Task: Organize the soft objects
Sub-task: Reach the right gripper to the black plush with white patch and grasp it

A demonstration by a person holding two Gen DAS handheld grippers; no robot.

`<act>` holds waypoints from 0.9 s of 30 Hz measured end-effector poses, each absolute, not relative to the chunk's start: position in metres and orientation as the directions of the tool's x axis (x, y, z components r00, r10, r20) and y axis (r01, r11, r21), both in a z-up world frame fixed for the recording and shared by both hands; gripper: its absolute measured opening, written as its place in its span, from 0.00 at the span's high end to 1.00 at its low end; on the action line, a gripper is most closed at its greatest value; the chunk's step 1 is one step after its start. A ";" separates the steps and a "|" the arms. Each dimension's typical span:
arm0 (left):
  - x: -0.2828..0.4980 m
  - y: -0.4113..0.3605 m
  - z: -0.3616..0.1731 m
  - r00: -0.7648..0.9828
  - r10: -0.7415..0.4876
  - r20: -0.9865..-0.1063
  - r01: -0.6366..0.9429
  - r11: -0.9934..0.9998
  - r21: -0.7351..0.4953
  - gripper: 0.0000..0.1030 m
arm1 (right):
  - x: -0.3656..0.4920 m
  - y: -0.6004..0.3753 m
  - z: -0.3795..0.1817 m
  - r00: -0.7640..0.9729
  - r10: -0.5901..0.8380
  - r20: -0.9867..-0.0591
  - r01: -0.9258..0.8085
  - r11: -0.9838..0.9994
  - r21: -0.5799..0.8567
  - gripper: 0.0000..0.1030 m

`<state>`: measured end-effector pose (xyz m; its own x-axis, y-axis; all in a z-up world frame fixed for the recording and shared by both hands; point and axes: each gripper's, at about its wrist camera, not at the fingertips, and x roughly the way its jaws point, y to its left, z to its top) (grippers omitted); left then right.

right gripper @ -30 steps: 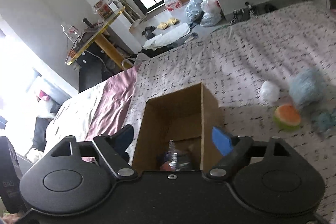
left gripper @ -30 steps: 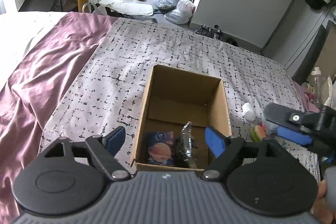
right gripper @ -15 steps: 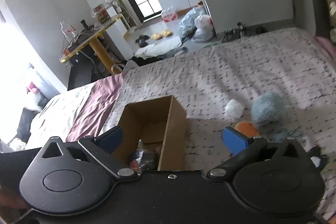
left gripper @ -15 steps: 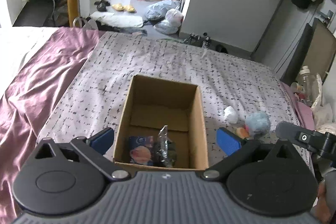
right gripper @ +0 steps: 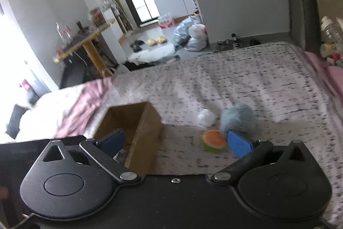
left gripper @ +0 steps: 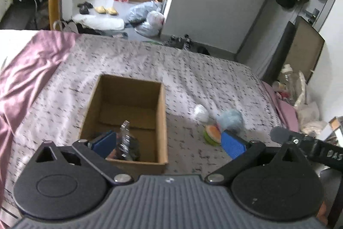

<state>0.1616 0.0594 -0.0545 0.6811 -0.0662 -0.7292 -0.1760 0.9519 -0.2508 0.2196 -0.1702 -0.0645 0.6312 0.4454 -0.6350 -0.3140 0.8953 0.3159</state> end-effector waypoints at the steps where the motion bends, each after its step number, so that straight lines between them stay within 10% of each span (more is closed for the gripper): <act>1: 0.161 0.055 -0.055 0.683 -0.067 -0.727 -0.172 0.953 -0.249 0.00 | 0.220 -0.174 -0.065 0.634 0.435 -0.640 -0.310 0.901 0.305 0.00; 27: 0.185 -0.022 -0.087 0.608 -0.124 -0.784 -0.149 0.952 -0.266 0.00 | 0.241 -0.276 -0.104 0.492 0.372 -0.787 -0.063 0.917 0.394 0.00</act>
